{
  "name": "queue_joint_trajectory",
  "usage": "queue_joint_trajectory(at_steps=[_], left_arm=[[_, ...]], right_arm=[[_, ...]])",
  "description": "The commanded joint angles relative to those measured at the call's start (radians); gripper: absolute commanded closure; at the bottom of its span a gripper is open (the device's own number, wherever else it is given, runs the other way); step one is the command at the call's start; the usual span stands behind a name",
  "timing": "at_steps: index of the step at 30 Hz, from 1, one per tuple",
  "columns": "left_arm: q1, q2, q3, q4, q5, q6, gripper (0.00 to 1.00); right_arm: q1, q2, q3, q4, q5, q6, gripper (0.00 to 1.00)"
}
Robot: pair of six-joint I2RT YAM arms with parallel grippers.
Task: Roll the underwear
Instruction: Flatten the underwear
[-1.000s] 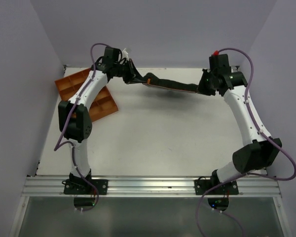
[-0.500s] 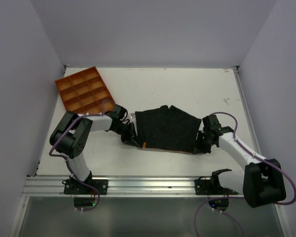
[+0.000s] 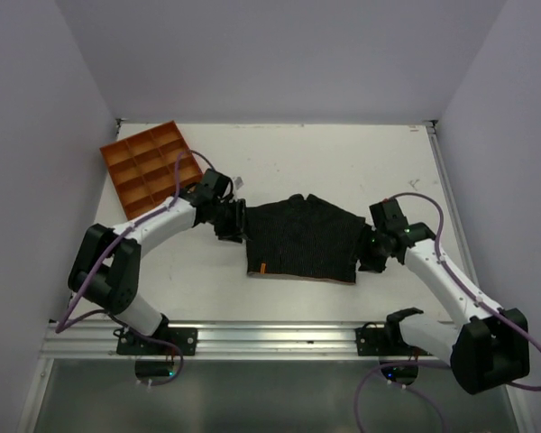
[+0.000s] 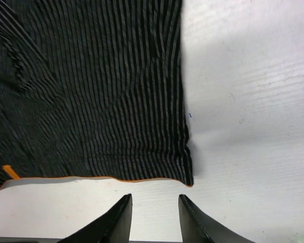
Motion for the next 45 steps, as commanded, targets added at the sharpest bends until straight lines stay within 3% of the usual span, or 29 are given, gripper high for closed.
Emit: queue_joint_trajectory(at_steps=[1, 8, 14, 18, 26, 32, 35, 41, 45], left_arm=[[0.003, 0.090, 0.163, -0.024, -0.066, 0.084, 0.56], [0.001, 0.215, 0.182, 0.114, 0.079, 0.093, 0.58], [-0.014, 0.196, 0.087, 0.114, -0.017, 0.117, 0.59], [-0.014, 0.254, 0.123, 0.113, -0.053, 0.154, 0.59], [-0.014, 0.448, 0.358, 0.104, -0.109, 0.211, 0.58], [-0.014, 0.653, 0.703, -0.012, -0.167, 0.246, 0.57], [-0.016, 0.577, 0.734, -0.024, -0.246, 0.230, 0.55], [-0.040, 0.297, 0.521, 0.058, -0.261, 0.180, 0.50], [-0.170, 0.216, 0.470, -0.004, -0.316, 0.156, 0.50]], right_arm=[[0.003, 0.095, 0.159, -0.066, 0.092, 0.007, 0.54], [-0.012, 0.290, 0.313, -0.016, 0.138, -0.065, 0.54], [-0.031, 0.430, 0.304, 0.030, 0.168, -0.111, 0.58], [-0.046, 0.453, 0.313, 0.050, 0.192, -0.110, 0.59], [-0.049, 0.410, 0.319, -0.001, 0.204, -0.062, 0.58], [-0.049, 0.225, 0.186, 0.039, 0.105, 0.059, 0.58], [-0.049, 0.183, 0.204, 0.042, 0.167, 0.047, 0.58], [-0.100, 0.293, 0.285, 0.050, 0.212, 0.010, 0.57], [-0.157, 0.384, 0.308, 0.079, 0.211, -0.027, 0.56]])
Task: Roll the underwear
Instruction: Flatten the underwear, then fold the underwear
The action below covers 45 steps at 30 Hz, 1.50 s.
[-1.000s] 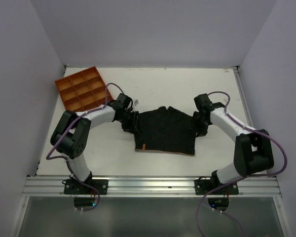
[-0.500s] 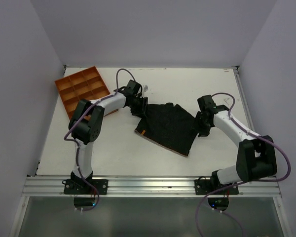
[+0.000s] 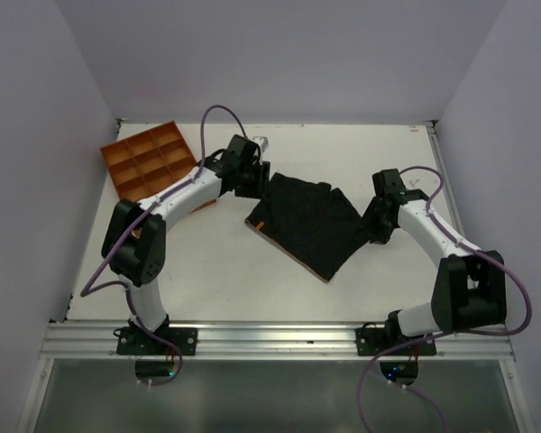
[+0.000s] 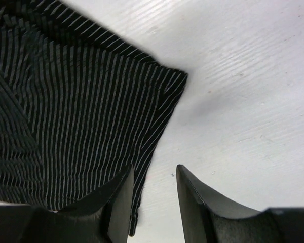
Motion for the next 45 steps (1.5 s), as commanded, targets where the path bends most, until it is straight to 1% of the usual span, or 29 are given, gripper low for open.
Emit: queue_joint_trajectory(at_steps=[1, 2, 3, 5, 6, 8, 9, 13, 16, 18, 24, 26, 31, 37, 40, 45], left_arm=[[-0.140, -0.098, -0.021, -0.026, -0.074, -0.032, 0.50], [-0.177, -0.116, -0.027, -0.026, -0.115, -0.039, 0.50], [-0.247, -0.124, -0.043, -0.021, -0.145, -0.062, 0.50], [-0.307, -0.141, -0.063, 0.020, -0.188, -0.084, 0.50], [-0.354, -0.144, -0.078, 0.034, -0.200, -0.101, 0.50], [-0.399, -0.135, -0.086, 0.068, -0.240, -0.104, 0.51], [-0.442, -0.127, -0.086, 0.077, -0.254, -0.101, 0.51], [-0.536, -0.071, -0.086, 0.138, -0.323, -0.079, 0.51], [-0.590, -0.041, -0.092, 0.201, -0.323, -0.069, 0.51], [-0.619, -0.021, -0.084, 0.213, -0.318, -0.069, 0.51], [-0.659, 0.043, -0.075, 0.253, -0.283, -0.090, 0.51], [-0.665, 0.071, -0.073, 0.264, -0.274, -0.095, 0.51], [-0.680, 0.121, -0.083, 0.296, -0.254, -0.110, 0.50], [-0.686, 0.170, -0.072, 0.296, -0.260, -0.112, 0.50], [-0.691, 0.172, -0.090, 0.304, -0.272, -0.139, 0.50], [-0.700, 0.190, -0.113, 0.312, -0.286, -0.173, 0.53]], right_arm=[[-0.053, 0.062, 0.039, 0.044, 0.020, -0.037, 0.56], [-0.086, 0.077, 0.042, 0.053, 0.016, -0.037, 0.56], [-0.104, 0.091, 0.044, 0.059, -0.006, -0.037, 0.57], [-0.145, 0.116, 0.041, 0.100, -0.041, -0.044, 0.57], [-0.151, 0.123, 0.047, 0.107, -0.050, -0.047, 0.57], [-0.151, 0.152, 0.070, 0.111, -0.044, -0.067, 0.57], [-0.180, 0.168, 0.076, 0.111, -0.044, -0.073, 0.57], [-0.197, 0.219, 0.102, 0.117, -0.066, -0.092, 0.57], [-0.199, 0.229, 0.095, 0.143, -0.073, -0.107, 0.57], [-0.199, 0.234, 0.085, 0.150, -0.073, -0.113, 0.58], [-0.199, 0.197, 0.012, 0.191, -0.086, -0.097, 0.58], [-0.199, 0.202, 0.009, 0.182, -0.105, -0.101, 0.58], [-0.199, 0.200, -0.016, 0.186, -0.093, -0.115, 0.58], [-0.199, 0.208, -0.010, 0.200, -0.092, -0.124, 0.59], [-0.199, 0.185, -0.002, 0.203, -0.098, -0.120, 0.59], [-0.199, 0.185, -0.007, 0.212, -0.104, -0.103, 0.58]])
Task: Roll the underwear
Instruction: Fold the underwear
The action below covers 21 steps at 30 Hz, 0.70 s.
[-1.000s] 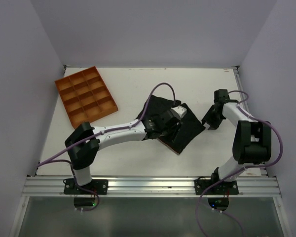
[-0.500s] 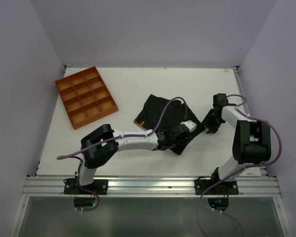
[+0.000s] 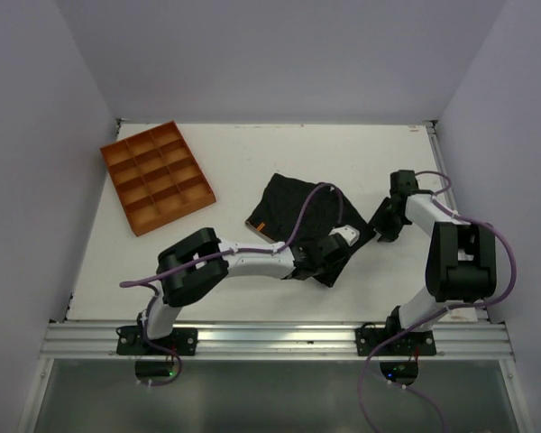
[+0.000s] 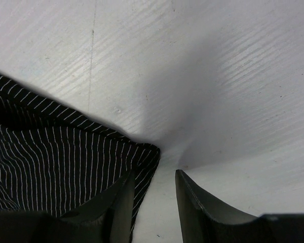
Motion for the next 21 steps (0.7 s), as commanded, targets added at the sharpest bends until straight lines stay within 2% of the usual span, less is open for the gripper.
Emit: queue_joint_trajectory(at_steps=[1, 5, 8, 9, 11, 12, 13, 15, 18, 20, 21], left_arm=[[-0.017, 0.037, -0.018, 0.037, -0.026, -0.045, 0.54], [-0.027, 0.047, -0.023, 0.019, -0.042, -0.047, 0.58], [-0.029, 0.041, -0.035, 0.019, -0.049, -0.048, 0.66], [-0.030, 0.037, -0.036, 0.017, -0.051, -0.051, 0.73], [-0.029, 0.034, -0.039, 0.014, -0.052, -0.053, 0.82], [-0.030, 0.031, -0.039, 0.004, -0.054, -0.053, 0.91], [-0.030, 0.029, -0.038, -0.001, -0.057, -0.053, 0.94], [-0.030, 0.026, -0.041, -0.010, -0.059, -0.045, 1.00], [-0.030, 0.003, -0.042, -0.019, -0.048, -0.030, 1.00], [-0.032, -0.015, -0.047, -0.024, -0.040, -0.027, 1.00], [-0.030, -0.038, -0.049, -0.024, -0.037, -0.028, 1.00]], right_arm=[[-0.003, -0.019, 0.002, 0.038, -0.021, 0.010, 0.58], [-0.001, -0.011, 0.000, 0.046, -0.021, 0.016, 0.58], [-0.003, -0.013, 0.000, 0.061, -0.020, 0.016, 0.58], [-0.001, -0.007, 0.000, 0.061, -0.020, 0.018, 0.58], [-0.001, 0.027, 0.005, 0.061, -0.017, 0.018, 0.59], [-0.001, 0.039, 0.006, 0.059, -0.015, 0.016, 0.59], [-0.003, 0.053, 0.008, 0.061, -0.014, 0.014, 0.61], [-0.003, 0.079, 0.009, 0.056, -0.012, 0.011, 0.69], [-0.003, 0.058, 0.008, 0.039, -0.006, 0.008, 0.83], [-0.001, 0.018, 0.014, 0.007, 0.027, 0.007, 1.00], [-0.003, 0.006, 0.022, -0.010, 0.037, 0.002, 1.00]])
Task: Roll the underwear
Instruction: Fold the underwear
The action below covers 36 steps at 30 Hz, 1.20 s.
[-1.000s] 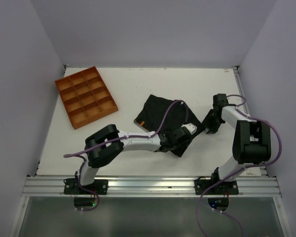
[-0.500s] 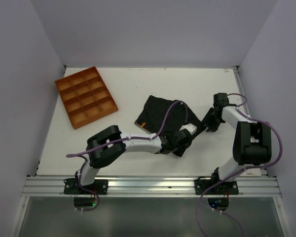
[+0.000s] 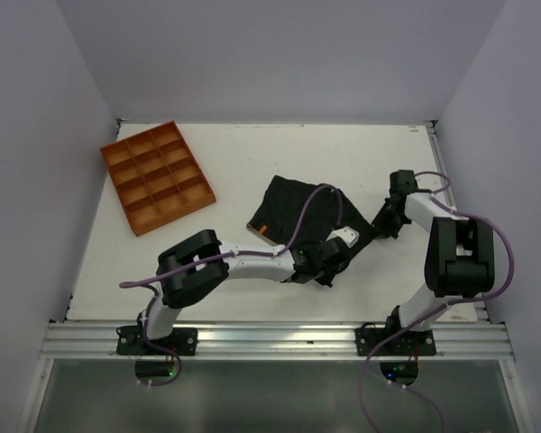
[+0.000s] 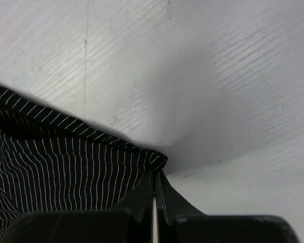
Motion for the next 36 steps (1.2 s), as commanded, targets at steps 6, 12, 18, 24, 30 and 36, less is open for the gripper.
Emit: queue_joint_trajectory(at_steps=[6, 12, 18, 24, 30, 36], left_arm=[[-0.013, -0.153, -0.051, 0.022, 0.185, -0.033, 1.00], [-0.016, -0.204, -0.055, 0.022, 0.316, -0.141, 1.00], [-0.027, -0.268, -0.121, 0.103, 0.454, -0.232, 1.00], [-0.036, -0.274, -0.104, 0.066, 0.518, -0.251, 1.00], [-0.019, -0.330, -0.153, 0.019, 0.468, -0.241, 1.00], [0.076, -0.375, -0.193, -0.030, 0.452, -0.211, 1.00]], right_arm=[[0.003, -0.107, 0.088, -0.254, 0.197, -0.043, 1.00], [0.002, -0.219, 0.051, -0.325, 0.271, -0.043, 1.00], [-0.003, -0.324, 0.036, -0.446, 0.407, 0.010, 1.00], [-0.004, -0.442, 0.051, -0.511, 0.449, 0.065, 1.00], [0.038, -0.508, 0.034, -0.352, 0.196, 0.044, 1.00], [0.195, -0.411, 0.144, -0.394, 0.246, 0.104, 1.00]])
